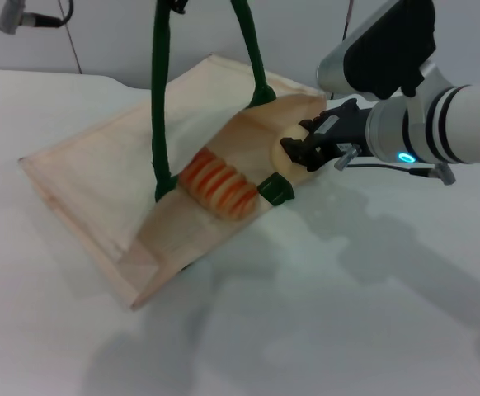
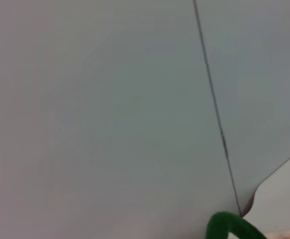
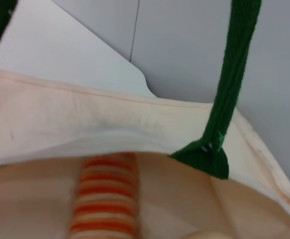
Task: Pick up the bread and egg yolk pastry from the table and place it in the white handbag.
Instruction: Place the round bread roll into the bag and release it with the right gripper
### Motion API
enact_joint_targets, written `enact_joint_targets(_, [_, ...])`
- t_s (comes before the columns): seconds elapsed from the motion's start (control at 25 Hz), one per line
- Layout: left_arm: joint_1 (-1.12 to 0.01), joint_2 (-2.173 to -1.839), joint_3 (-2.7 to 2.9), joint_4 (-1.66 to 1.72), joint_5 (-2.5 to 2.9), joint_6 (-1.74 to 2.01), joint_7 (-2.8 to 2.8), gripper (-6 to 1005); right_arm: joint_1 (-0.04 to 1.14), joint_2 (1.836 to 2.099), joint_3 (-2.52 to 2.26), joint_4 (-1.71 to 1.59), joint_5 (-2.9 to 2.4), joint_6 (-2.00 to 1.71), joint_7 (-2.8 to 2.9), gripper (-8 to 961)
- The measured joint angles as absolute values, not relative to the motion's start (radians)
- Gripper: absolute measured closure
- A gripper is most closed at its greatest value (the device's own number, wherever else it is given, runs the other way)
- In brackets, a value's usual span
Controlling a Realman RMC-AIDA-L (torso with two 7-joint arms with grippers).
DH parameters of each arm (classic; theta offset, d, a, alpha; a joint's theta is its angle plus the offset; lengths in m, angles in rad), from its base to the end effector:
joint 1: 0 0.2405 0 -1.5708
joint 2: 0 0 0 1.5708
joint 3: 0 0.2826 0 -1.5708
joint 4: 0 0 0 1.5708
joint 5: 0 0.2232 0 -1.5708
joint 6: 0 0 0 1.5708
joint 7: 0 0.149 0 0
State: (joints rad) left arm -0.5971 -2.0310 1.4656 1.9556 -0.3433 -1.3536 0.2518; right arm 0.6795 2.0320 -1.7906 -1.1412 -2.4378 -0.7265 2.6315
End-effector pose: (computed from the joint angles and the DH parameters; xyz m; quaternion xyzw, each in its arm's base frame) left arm -0.0617 0.3946 0.0846 -0.8693 -0.1907 -0.0146 0.4557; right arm 0.1410 0.4381 -0.0870 -0.9338 0.1826 -0.0087 0.3076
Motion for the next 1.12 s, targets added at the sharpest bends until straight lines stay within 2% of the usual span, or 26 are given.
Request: enact_joint_targets(1.12, [-0.640, -2.033, 1.525, 1.976, -0.370, -1.333, 0.238, 878, 0.761, 2.031, -1.817, -1.035, -2.388, -0.635, 2.625, 624])
